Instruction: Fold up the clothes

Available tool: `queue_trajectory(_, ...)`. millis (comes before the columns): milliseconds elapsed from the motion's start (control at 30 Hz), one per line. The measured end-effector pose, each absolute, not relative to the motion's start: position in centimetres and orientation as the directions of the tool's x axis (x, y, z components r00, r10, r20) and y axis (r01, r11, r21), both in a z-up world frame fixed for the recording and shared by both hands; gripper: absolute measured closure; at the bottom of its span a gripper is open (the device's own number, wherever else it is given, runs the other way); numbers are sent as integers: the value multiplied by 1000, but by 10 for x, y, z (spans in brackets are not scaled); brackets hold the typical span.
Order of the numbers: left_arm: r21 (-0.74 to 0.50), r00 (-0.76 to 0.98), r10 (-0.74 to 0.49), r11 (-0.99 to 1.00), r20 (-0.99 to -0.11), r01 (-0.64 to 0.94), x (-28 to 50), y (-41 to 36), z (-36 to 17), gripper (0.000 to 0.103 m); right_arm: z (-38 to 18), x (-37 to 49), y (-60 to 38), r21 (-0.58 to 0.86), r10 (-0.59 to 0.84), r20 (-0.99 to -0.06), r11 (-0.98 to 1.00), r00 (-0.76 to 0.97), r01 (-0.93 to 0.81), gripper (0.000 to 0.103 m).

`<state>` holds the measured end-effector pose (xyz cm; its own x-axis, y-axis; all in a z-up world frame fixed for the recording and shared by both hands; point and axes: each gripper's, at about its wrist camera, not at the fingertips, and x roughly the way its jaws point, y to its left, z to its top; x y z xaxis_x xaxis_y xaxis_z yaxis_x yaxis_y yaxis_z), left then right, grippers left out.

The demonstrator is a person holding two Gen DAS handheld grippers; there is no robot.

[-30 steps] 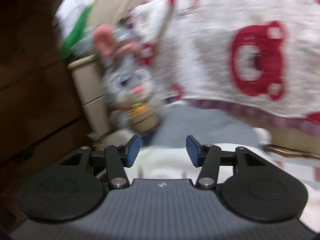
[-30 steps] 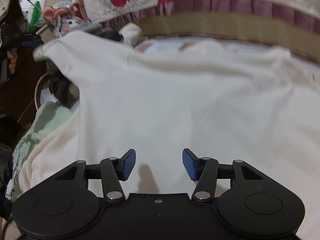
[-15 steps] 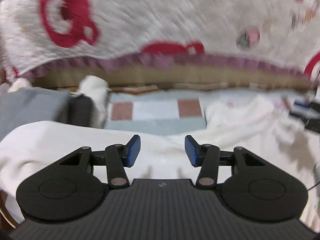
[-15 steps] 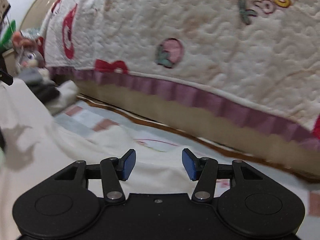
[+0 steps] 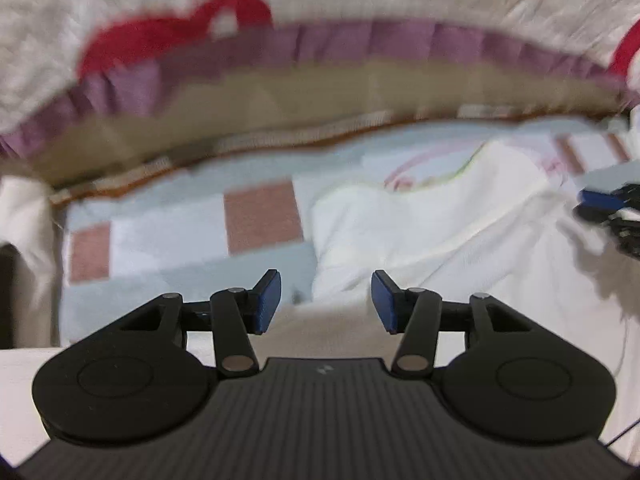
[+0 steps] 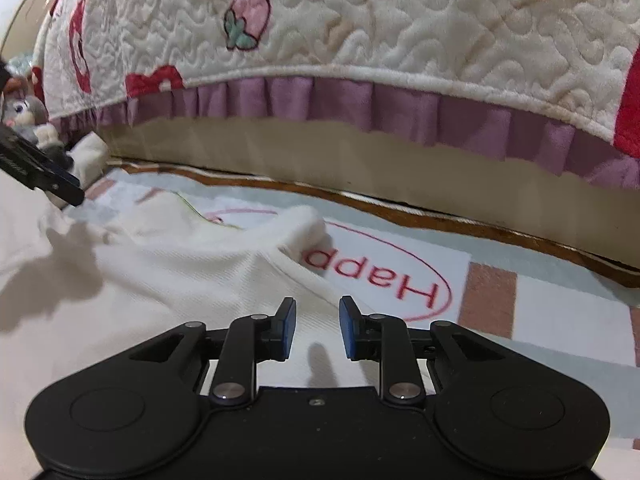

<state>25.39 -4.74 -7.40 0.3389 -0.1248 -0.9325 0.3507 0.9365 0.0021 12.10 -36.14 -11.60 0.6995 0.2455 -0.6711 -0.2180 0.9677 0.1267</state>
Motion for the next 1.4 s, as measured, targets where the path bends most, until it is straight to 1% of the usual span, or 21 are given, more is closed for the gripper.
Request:
queue_trajectory(67, -23, 288, -114, 953, -951, 303, 264, -50, -92, 54, -120, 122, -364, 107, 215, -679, 975, 702, -194, 61)
queue_trajectory(133, -66, 276, -147, 957, -950, 283, 268, -51, -103, 54, -124, 124, -366, 103, 205, -683, 977, 701, -185, 59)
queue_trajectory(300, -114, 271, -190, 955, -944, 275, 276, -52, -121, 52, -134, 128, -368, 104, 195, -695, 980, 692, -171, 55)
queue_trajectory(333, -112, 272, -187, 957, -944, 269, 278, -52, -124, 51, -136, 129, -369, 104, 193, -697, 980, 691, -168, 54)
queue_trajectory(367, -91, 275, -170, 956, -946, 278, 281, -53, -128, 47, -137, 130, -369, 104, 191, -700, 981, 689, -165, 53)
queue_trajectory(400, -55, 279, -143, 952, -949, 301, 284, -56, -131, 44, -139, 131, -370, 104, 189, -702, 981, 687, -163, 53)
queue_trajectory(433, -37, 286, -134, 946, -949, 321, 287, -59, -133, 42, -141, 132, -370, 104, 187, -704, 982, 685, -160, 50)
queue_trajectory(533, -62, 302, -171, 939, -938, 339, 294, -60, -136, 39, -143, 132, -368, 91, 184, -696, 982, 694, -168, 40)
queue_trajectory(633, -108, 309, -212, 941, -927, 321, 298, -59, -138, 30, -145, 131, -365, 76, 181, -685, 981, 706, -178, 38)
queue_trajectory(700, -112, 320, -227, 933, -920, 341, 295, -61, -138, 38, -146, 130, -364, 66, 180, -677, 981, 713, -185, 36)
queue_trajectory(733, -95, 332, -230, 922, -915, 376, 292, -65, -135, 76, -146, 130, -363, 60, 179, -674, 980, 717, -188, 36)
queue_trajectory(767, -76, 348, -235, 907, -907, 415, 289, -69, -129, 94, -146, 130, -362, 55, 179, -670, 980, 721, -192, 36)
queue_trajectory(800, -56, 363, -241, 890, -900, 453, 286, -74, -123, 94, -147, 130, -361, 50, 178, -666, 980, 724, -195, 40)
queue_trajectory(833, -30, 390, -241, 879, -889, 475, 284, -77, -116, 94, -147, 129, -360, 45, 177, -662, 979, 728, -198, 70)
queue_trajectory(867, -3, 430, -235, 880, -872, 475, 284, -80, -107, 95, -144, 129, -361, 46, 176, -651, 980, 739, -193, 97)
queue_trajectory(967, 57, 568, -232, 894, -790, 445, 294, -83, -74, 96, -127, 127, -367, 67, 170, -597, 985, 784, -162, 98)
queue_trajectory(1033, 115, 652, -234, 888, -721, 446, 297, -85, -61, 101, -116, 126, -370, 82, 163, -560, 986, 812, -142, 98)
queue_trajectory(1067, 133, 675, -233, 886, -700, 444, 299, -86, -58, 101, -113, 126, -372, 82, 155, -551, 988, 820, -132, 98)
queue_trajectory(1233, 152, 644, -182, 891, -743, 427, 309, -89, -102, 101, -123, 130, -374, 61, 120, -573, 993, 811, -104, 98)
queue_trajectory(1300, 182, 639, -156, 884, -753, 430, 308, -91, -117, 100, -128, 132, -371, 41, 107, -585, 994, 804, -102, 99)
queue_trajectory(1400, 226, 633, -116, 872, -766, 434, 308, -93, -135, 100, -128, 132, -367, -5, 68, -576, 996, 815, -86, 101)
